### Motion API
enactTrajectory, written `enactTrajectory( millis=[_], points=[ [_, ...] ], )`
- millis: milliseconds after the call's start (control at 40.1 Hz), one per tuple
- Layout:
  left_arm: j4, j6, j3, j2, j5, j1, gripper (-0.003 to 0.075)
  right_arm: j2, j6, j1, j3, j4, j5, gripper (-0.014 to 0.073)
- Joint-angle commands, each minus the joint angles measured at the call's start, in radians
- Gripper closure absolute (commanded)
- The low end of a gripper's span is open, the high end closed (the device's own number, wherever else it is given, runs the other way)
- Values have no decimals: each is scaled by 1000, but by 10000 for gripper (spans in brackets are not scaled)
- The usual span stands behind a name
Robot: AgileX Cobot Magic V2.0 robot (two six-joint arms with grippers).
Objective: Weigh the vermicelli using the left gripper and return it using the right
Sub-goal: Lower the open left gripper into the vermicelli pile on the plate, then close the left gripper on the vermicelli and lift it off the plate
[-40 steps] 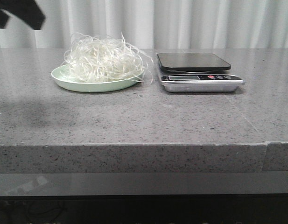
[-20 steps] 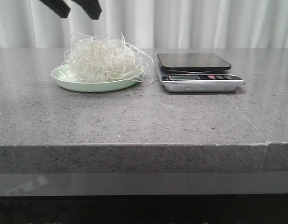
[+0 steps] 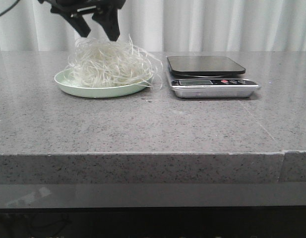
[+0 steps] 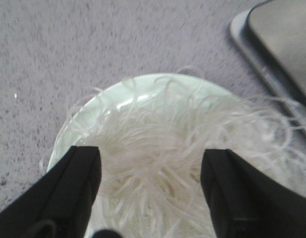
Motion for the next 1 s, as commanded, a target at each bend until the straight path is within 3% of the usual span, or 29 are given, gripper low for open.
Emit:
enactTrajectory(
  millis=[0,423,648,972],
  points=[
    [-4,-1,-65,-15,2,4,203,6,-12,-6,-28,0,-71,39],
    [-16,-1,-77,28,73,4,213,6,-12,-6,-28,0,-71,39],
    [-10,-1,-80,26,75,4,405,6,-12,-6,-28,0,-71,39],
    [37,-1,-83,22,96,4,514,6,-12,-6,-28,0,-71,39]
  ],
)
